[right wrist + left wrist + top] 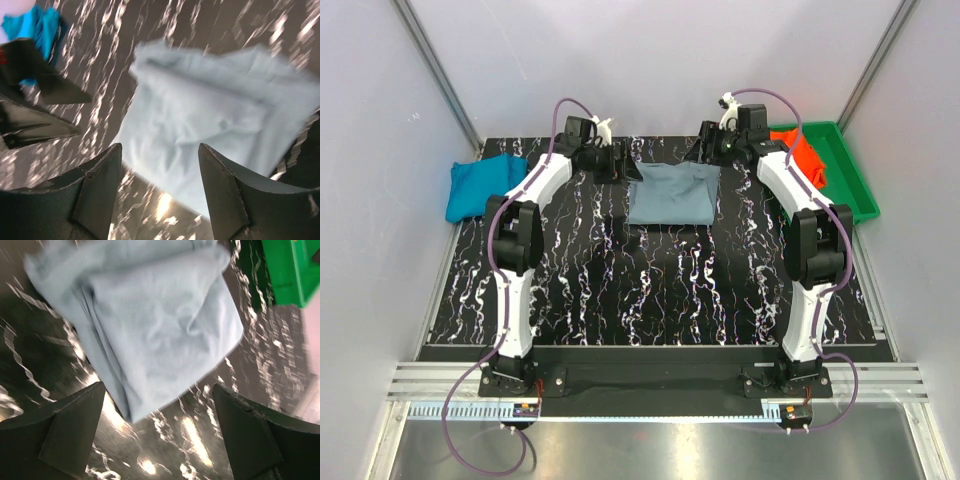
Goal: Fold and stack the t-shirts
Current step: Fold the tshirt
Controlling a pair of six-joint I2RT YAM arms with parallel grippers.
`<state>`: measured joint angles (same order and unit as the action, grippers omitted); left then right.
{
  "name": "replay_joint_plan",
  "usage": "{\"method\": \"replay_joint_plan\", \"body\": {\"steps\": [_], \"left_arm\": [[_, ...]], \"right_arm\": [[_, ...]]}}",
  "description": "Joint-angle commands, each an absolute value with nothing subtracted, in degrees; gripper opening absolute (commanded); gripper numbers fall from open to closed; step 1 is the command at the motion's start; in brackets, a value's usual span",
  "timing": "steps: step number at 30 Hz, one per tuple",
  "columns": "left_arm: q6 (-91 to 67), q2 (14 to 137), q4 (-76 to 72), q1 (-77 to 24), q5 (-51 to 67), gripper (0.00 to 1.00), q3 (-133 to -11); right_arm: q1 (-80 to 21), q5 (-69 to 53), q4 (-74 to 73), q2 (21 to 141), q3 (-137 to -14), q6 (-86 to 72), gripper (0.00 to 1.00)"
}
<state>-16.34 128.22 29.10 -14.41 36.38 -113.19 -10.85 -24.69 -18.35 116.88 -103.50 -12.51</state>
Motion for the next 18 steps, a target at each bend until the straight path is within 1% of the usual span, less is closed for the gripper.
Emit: {"method": "replay_joint_plan", "body": {"steps": [1,3,7,15,18], "left_arm": [[-21.88,126.73,24.09,-14.85,46.4,0.93,-110.57],[-23.64,127.61,22.33,-16.17,49.11,0.91,-110.57],[-25.84,129.81,19.95,-18.19,50.45,0.91,-110.65],[-29.18,134.64,16.61,-21.0,51.15,0.91,-113.03],[-29.62,136.84,16.79,-21.8,49.75,0.91,-113.38]], "right_arm": [[-10.72,-32.95,-21.09,119.08,-102.21,-17.57,0.7],[-10.72,-34.01,-21.27,120.32,-102.65,-18.19,0.7],[-10.72,-34.8,-20.92,123.91,-104.75,-18.89,0.7],[-10.72,-35.69,-21.53,130.42,-110.21,-20.13,0.7],[-10.55,-35.33,-21.1,132.62,-112.14,-20.13,0.7]]}}
